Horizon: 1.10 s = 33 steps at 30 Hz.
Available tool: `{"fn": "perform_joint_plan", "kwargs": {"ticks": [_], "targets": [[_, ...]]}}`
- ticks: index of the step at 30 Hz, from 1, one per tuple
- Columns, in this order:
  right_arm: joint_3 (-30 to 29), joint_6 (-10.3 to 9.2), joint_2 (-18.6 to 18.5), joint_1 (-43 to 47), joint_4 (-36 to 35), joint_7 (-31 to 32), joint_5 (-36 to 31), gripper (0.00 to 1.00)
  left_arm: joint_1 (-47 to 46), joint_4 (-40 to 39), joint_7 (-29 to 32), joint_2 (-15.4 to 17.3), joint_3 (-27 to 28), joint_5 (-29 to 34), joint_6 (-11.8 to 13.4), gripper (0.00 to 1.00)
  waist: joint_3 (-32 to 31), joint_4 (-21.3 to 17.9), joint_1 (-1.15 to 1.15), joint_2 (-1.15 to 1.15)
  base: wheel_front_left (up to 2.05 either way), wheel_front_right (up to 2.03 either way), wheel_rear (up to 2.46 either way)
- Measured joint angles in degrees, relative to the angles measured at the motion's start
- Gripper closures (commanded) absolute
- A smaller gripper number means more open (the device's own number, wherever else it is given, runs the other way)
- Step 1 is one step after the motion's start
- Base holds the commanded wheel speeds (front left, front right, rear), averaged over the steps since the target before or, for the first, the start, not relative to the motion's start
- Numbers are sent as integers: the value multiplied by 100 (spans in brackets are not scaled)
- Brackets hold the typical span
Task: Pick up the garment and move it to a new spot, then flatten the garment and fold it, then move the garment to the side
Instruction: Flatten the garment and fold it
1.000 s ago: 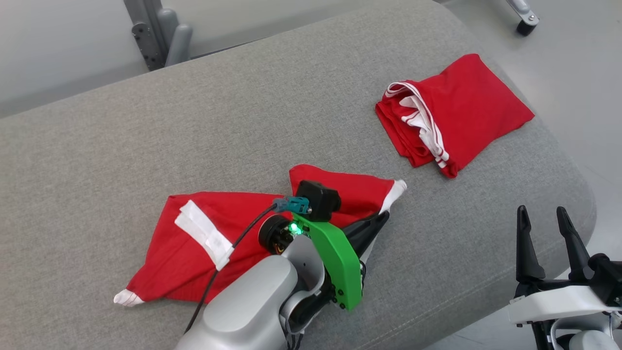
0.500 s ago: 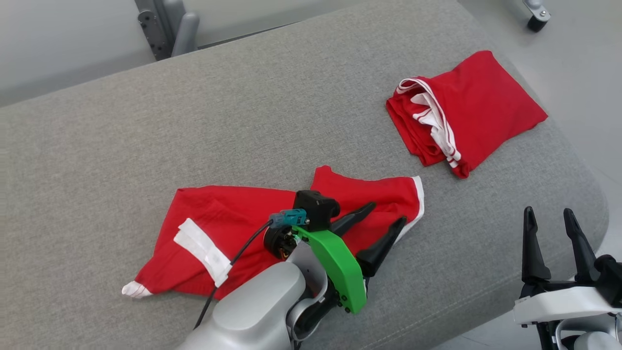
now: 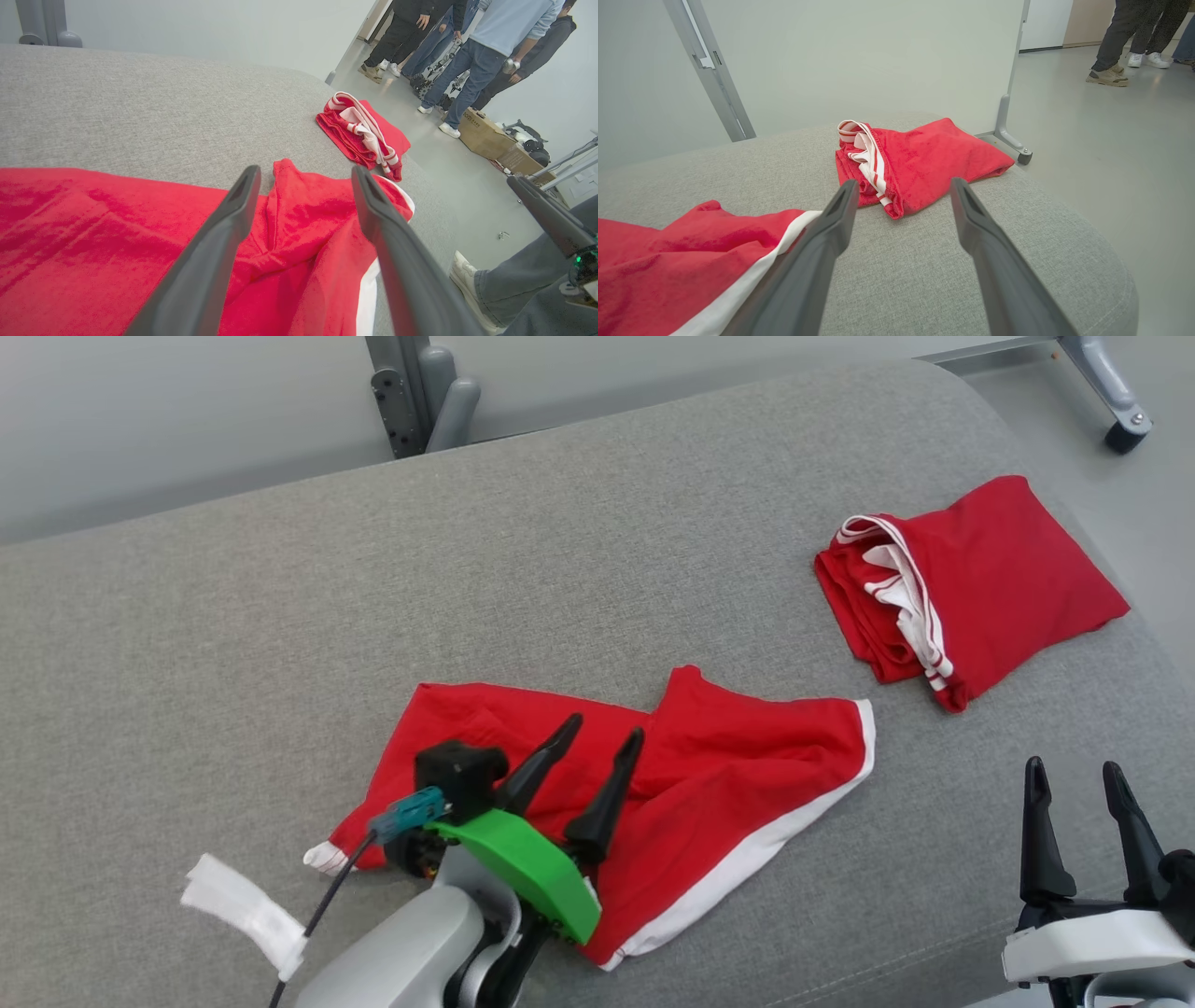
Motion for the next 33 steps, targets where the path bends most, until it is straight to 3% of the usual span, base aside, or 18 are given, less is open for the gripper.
{"fn": "perform_joint_plan", "kwargs": {"ticks": [9,15,17,25,33], "targets": [[-38,-1,1,125,2,0,-46,0,890,-1017,-59,983,706,221,769,0,-214,299,0,0,0,0,0],[-29,-1,2,146,-5,0,-96,0,1196,-1029,282,1516,805,101,1057,0,-321,466,0,0,0,0,0],[-22,-1,1,147,-12,0,-97,0,1207,-996,491,1568,849,-87,1044,0,-333,512,0,0,0,0,0],[70,-1,2,105,-14,0,-102,0,1094,-468,1241,1592,861,-681,568,0,-219,561,0,0,0,0,0],[51,-1,1,89,-20,0,-101,0,884,-38,1445,1394,855,-928,83,0,-98,437,0,0,0,0,0]]}}
